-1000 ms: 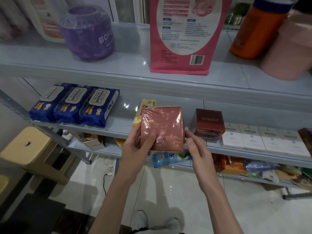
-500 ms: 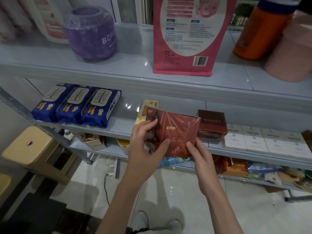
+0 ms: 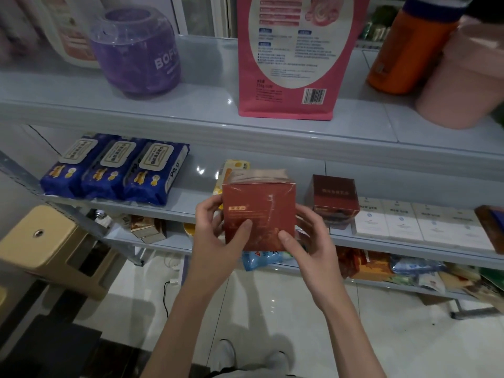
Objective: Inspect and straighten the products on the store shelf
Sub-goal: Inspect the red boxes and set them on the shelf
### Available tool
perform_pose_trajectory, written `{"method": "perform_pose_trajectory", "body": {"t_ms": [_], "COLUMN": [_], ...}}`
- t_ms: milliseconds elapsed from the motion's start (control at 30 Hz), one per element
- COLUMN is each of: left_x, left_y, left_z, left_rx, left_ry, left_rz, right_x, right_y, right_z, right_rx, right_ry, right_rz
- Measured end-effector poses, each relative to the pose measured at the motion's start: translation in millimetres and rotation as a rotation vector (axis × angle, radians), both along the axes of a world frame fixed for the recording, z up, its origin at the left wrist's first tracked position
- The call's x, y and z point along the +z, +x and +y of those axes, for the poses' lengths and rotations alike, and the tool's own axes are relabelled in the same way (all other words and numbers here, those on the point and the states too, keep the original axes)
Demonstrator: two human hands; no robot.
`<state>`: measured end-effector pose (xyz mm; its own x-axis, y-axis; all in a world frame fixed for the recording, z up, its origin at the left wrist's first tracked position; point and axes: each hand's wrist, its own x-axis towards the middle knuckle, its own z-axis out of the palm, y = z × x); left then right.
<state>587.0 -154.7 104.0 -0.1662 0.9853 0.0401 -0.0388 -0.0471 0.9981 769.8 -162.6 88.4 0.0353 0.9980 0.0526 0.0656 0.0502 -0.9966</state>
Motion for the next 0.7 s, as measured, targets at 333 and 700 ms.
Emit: {"method": "perform_pose_trajectory", "body": {"t_ms": [333,700], "left_x": [3.6,11.2], "left_y": [-4.8,0.9], "left_z": [0.1,-4.8], "left_rx": [0.014,-0.089], "left_ry": [-0.032,0.028], "left_rz": [-0.059,0.134], "right_x": [6.5,6.1], "right_y": [2.1,-0.6], "right_z": [-4.0,-4.4], "right_rx": [0.176,-0.054], "right_ry": [0.016,-0.053], "right_rz": [-0.175,0.1]}}
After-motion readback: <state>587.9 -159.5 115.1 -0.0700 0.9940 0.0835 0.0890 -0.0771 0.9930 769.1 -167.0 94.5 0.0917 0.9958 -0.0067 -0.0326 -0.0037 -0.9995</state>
